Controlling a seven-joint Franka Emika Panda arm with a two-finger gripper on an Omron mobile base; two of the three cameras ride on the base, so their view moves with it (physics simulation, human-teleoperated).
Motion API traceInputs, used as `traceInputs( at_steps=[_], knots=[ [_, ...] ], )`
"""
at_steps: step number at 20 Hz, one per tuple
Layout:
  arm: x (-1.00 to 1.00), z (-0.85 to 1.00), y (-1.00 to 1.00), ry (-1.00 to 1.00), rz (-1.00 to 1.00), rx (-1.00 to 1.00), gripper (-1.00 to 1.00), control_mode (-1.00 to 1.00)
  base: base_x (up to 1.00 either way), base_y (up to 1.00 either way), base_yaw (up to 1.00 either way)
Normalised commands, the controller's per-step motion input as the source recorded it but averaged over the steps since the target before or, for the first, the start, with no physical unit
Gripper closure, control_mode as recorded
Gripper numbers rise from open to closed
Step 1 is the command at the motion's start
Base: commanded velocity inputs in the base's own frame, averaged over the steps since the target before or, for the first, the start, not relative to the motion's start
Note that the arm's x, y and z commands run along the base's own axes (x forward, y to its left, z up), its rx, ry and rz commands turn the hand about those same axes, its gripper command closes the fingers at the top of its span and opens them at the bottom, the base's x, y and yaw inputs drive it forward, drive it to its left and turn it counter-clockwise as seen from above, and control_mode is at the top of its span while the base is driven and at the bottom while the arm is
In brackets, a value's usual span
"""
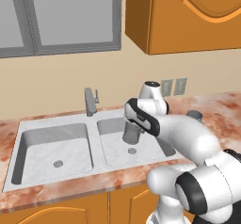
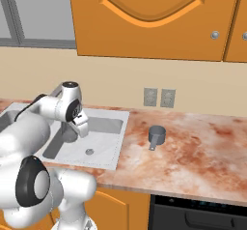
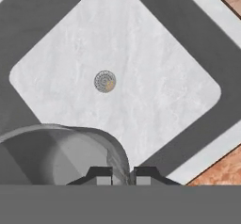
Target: Move any existing items from the left basin to the right basin for drying. Then move the measuring cup from the counter to the left basin of the sink for washing.
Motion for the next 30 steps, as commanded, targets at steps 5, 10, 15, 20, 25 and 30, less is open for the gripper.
traceInputs(
  at_steps=[5, 10, 15, 20, 25, 30],
  knots=[
    [0.21, -0.28, -0.21, 0.02, 0.00, 0.00, 1.00, -1.00, 0.00, 0.00, 0.00],
    [0.23, -0.32, -0.12, 0.01, 0.00, 0.00, 1.00, -1.00, 0.00, 0.00, 0.00],
    [0.20, -0.32, -0.05, 0.00, 0.00, 0.00, 1.00, -1.00, 0.00, 0.00, 0.00],
    [0.22, -0.31, -0.01, 0.01, 0.00, 0.00, 1.00, -1.00, 0.00, 0.00, 0.00],
    [0.20, -0.31, 0.00, 0.01, 0.00, 0.00, 1.00, -1.00, 0.00, 0.00, 0.00],
    [0.20, -0.27, 0.00, 0.02, 0.00, 0.00, 1.00, -1.00, 0.00, 0.00, 0.00]
  ],
)
